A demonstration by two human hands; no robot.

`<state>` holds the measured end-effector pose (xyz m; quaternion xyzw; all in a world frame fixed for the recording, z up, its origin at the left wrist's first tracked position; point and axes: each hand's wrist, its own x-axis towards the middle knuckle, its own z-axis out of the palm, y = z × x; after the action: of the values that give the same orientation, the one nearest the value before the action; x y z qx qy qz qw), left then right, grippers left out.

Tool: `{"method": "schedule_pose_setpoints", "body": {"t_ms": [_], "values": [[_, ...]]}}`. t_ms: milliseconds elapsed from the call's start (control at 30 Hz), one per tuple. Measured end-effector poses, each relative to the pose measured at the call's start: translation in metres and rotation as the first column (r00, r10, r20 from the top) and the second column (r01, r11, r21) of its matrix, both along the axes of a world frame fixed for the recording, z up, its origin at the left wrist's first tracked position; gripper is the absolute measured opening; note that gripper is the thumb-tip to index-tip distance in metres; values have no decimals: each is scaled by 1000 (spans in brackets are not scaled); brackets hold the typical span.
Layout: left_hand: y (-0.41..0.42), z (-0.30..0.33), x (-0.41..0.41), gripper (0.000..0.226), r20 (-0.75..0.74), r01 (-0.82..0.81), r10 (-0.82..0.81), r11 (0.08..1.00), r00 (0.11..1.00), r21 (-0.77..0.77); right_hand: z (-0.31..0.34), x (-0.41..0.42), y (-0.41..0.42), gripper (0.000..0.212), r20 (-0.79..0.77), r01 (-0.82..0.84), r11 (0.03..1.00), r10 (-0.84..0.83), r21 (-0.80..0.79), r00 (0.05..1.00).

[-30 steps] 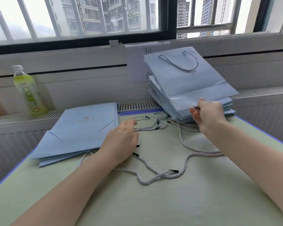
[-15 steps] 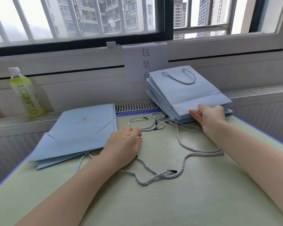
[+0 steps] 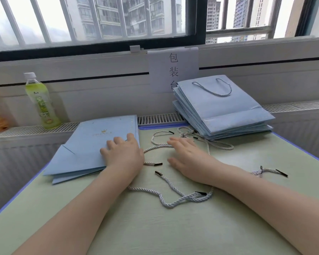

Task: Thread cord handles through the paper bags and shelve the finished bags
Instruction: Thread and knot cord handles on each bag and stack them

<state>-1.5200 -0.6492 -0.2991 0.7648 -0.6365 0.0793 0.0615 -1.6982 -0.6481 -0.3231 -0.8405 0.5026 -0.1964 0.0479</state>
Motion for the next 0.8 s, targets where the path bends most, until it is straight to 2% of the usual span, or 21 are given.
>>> {"method": "schedule_pose_setpoints", "body": {"t_ms": [133, 267, 367, 433, 533, 567, 700, 800], "values": [[-4, 0, 5, 41, 72, 19, -25, 996, 997, 85, 1, 3, -1, 49, -115, 30, 999, -27, 26, 993], [-4, 15, 21, 49, 33, 123, -131, 974, 991, 191, 4, 4, 1, 43, -160, 78, 996, -82, -33, 984], [-1, 22, 25, 55, 19, 180, -193, 940, 981, 292, 7, 4, 2, 26, -151, 81, 993, -93, -89, 984], [1, 26, 24, 51, 15, 210, -226, 927, 974, 311, 8, 4, 4, 19, -172, 82, 988, -104, -129, 980], [8, 28, 19, 18, 53, 256, -276, 936, 960, 241, 9, 3, 6, 19, -214, 94, 980, -131, -177, 968], [10, 30, 16, 15, 81, 263, -286, 940, 955, 217, 9, 2, 6, 19, -221, 91, 979, -132, -185, 966], [12, 34, 8, 35, 223, 310, -326, 945, 919, 102, 14, -1, 7, 19, -184, 86, 987, -110, -134, 977], [12, 36, 1, 27, 321, 372, -326, 924, 889, -93, 18, -2, 9, 11, -97, 80, 997, -82, -18, 992]]}}
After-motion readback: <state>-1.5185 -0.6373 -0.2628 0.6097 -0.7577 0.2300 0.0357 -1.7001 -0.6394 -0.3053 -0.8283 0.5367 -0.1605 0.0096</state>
